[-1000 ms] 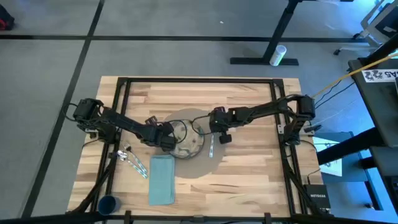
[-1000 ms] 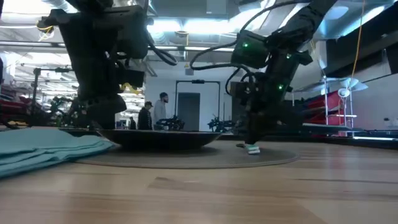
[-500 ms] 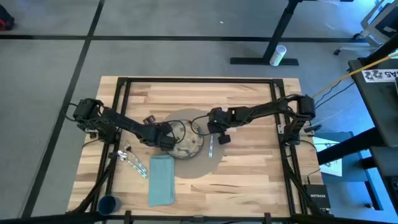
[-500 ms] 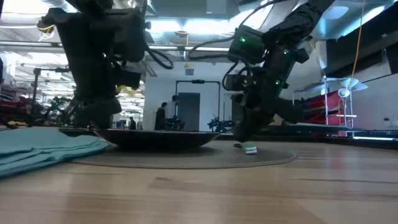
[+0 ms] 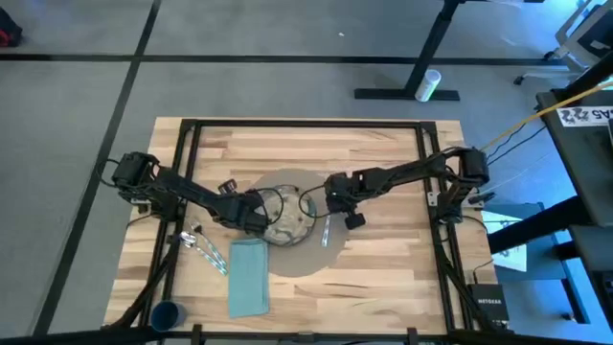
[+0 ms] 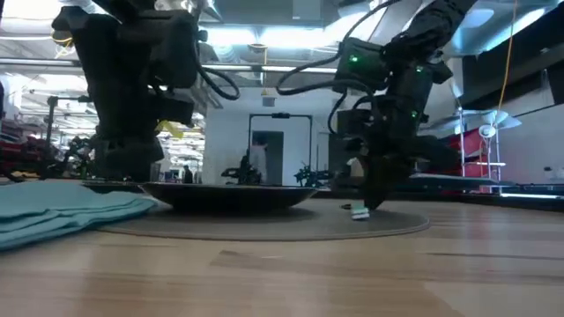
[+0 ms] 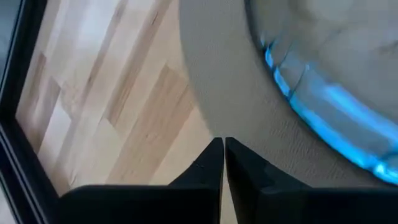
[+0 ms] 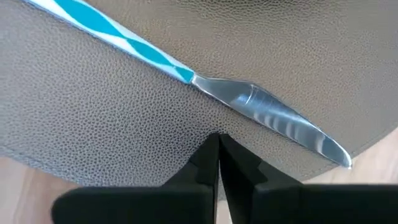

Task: Set table place
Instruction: Put the blue patterned table knife on the brown tablemat to the right of the white patterned plate

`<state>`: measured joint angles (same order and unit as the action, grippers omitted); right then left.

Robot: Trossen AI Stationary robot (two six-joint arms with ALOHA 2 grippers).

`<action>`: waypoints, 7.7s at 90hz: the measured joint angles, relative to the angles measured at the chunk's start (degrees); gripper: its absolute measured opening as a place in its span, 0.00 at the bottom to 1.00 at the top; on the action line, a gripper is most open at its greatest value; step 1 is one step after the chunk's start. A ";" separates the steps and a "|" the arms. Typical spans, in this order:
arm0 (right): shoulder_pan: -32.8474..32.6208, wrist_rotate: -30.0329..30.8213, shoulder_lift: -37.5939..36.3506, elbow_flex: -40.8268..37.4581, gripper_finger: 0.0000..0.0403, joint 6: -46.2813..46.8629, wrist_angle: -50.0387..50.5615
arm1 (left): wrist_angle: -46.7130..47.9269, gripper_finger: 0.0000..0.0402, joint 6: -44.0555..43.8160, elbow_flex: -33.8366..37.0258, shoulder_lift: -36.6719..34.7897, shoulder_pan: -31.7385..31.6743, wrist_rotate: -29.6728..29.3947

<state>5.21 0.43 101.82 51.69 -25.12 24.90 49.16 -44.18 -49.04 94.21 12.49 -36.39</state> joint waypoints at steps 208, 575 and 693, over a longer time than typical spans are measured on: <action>-21.70 13.60 -14.43 -3.62 0.30 73.90 5.04 | -15.48 0.00 -0.35 -0.02 -0.04 -7.99 11.88; -20.63 14.77 -4.55 0.29 0.01 87.59 9.98 | -15.53 0.00 2.64 0.00 0.00 -9.20 14.32; -21.35 8.76 -4.94 4.78 0.25 77.45 12.97 | -15.40 0.00 2.43 0.00 0.00 -9.20 14.32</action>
<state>-16.14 9.19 96.88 56.47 52.33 37.87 33.76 -41.76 -49.04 94.21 3.29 -22.06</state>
